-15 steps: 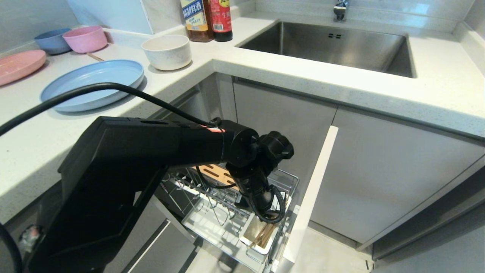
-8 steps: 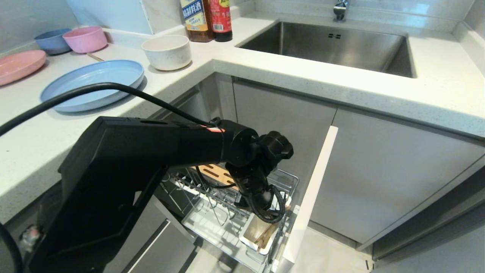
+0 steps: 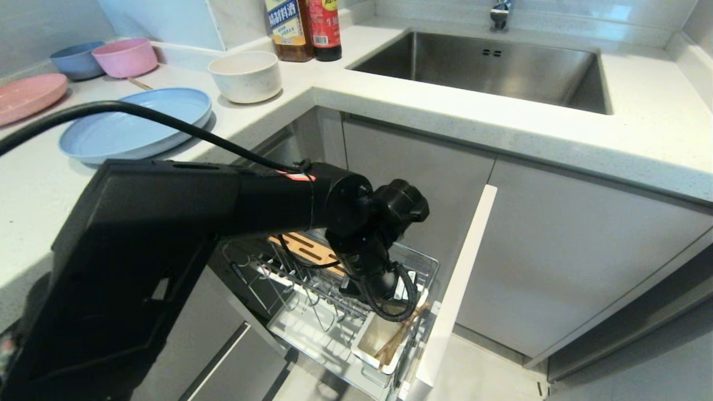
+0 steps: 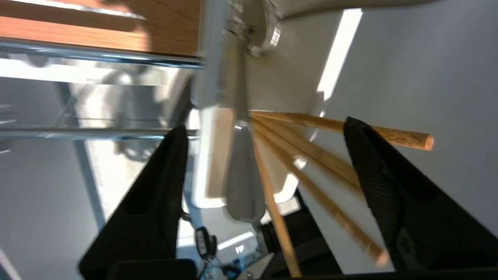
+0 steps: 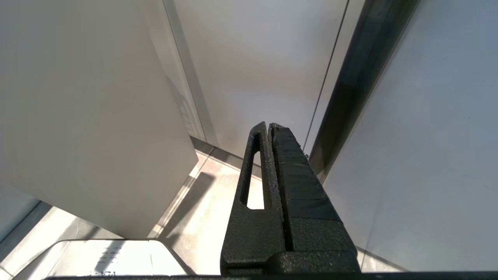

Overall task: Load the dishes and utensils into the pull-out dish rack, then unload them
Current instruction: Pick up the fork and place it in the cupboard, then pick up the bowl and place it in the cupboard

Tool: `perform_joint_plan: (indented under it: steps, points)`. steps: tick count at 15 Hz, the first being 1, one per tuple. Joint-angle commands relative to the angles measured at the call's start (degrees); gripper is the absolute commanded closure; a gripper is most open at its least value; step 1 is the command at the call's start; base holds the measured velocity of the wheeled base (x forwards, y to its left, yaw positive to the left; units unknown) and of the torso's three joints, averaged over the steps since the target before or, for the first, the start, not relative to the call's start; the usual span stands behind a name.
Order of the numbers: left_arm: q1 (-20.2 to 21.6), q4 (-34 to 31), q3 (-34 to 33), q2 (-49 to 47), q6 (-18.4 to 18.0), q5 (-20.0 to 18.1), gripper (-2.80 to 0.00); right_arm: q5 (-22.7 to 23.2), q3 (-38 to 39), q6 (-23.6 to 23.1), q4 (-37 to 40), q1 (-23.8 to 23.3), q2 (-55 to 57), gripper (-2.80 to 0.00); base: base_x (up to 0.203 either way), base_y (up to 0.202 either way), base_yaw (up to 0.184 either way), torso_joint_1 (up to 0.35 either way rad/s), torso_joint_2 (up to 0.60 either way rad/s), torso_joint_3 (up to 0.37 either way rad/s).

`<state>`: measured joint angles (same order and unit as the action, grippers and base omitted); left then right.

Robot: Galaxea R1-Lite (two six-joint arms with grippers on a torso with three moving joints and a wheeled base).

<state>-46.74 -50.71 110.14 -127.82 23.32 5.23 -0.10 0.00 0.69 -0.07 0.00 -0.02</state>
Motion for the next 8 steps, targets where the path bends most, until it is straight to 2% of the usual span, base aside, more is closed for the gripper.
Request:
perform_joint_plan:
  steps: [1,4,5,8]
  points:
    - [0.1,-0.4,-0.1,2.2,0.2,1.2,-2.8,0.0,0.1,0.0,0.0,0.0,0.0,0.0,0.0,0.0,0.0,0.0,0.0,0.0]
    - [0.2,-0.4,-0.2,5.8,0.9,3.0,-2.8,0.0,0.1,0.0,0.0,0.0,0.0,0.0,0.0,0.0,0.0,0.0,0.0,0.0]
    - [0.2,-0.4,-0.5,7.0,1.1,4.6,0.0,0.0,0.1,0.0,0.0,0.0,0.0,0.0,0.0,0.0,0.0,0.0,0.0,0.0]
    - [0.1,-0.4,-1.4,10.7,1.3,6.7,0.0,0.0,0.1,0.0,0.0,0.0,0.0,0.0,0.0,0.0,0.0,0.0,0.0,0.0]
